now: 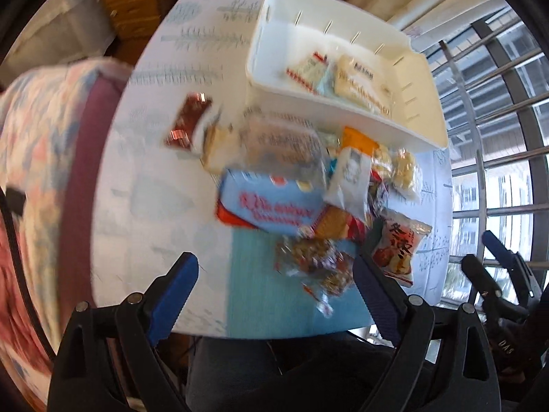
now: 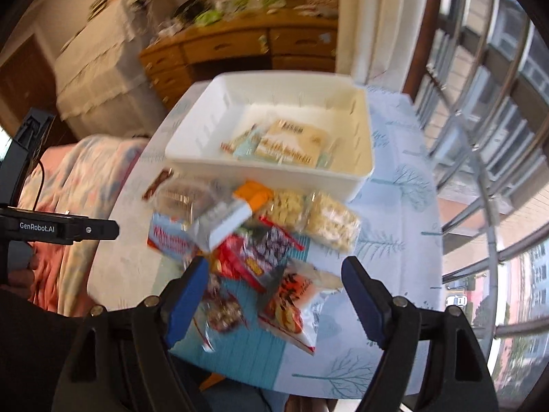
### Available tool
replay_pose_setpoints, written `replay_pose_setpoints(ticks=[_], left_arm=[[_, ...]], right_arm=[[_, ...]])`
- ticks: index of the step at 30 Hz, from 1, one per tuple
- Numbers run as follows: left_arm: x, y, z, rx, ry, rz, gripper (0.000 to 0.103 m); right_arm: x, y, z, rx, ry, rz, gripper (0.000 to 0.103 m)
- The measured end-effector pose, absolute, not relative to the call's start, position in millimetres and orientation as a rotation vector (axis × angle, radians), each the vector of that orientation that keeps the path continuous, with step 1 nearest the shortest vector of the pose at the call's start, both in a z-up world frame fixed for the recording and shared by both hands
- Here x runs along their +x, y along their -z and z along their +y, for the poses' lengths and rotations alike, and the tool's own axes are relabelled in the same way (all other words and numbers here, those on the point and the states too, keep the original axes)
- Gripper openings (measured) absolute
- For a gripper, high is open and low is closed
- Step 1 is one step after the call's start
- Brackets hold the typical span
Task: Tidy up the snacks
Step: 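Withdraw both grippers from the tray and move toward the remaining snacks, then grasp the clear walnut bag with left gripper while right grasps the white printed bag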
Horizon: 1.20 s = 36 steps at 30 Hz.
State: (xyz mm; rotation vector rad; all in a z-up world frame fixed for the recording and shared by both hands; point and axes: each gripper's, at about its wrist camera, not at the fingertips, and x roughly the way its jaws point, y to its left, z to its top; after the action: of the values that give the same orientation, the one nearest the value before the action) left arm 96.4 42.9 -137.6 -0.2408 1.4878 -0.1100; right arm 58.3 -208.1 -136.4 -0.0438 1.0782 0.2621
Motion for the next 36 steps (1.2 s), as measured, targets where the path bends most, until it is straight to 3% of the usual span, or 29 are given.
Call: replay_pose_setpoints(ticks=[11, 27, 36], left_arm=[[39.9, 194.5, -15.0, -0.353, 0.031, 1.553, 0.091], [38.4, 267.3, -46.2, -0.437, -0.060, 1.604, 0.091], [46.9, 285.2, -64.9, -0.444, -0.081, 1.604, 0.091]], right_arm=[[56.5, 199.5, -228.9, -0.065, -0.457, 1.209, 0.080], [76.1, 271.3, -238.4, 0.009, -0.486, 1.291, 0.080], [81.6, 282.9, -248.1, 0.061, -0.522, 1.294, 0.065]])
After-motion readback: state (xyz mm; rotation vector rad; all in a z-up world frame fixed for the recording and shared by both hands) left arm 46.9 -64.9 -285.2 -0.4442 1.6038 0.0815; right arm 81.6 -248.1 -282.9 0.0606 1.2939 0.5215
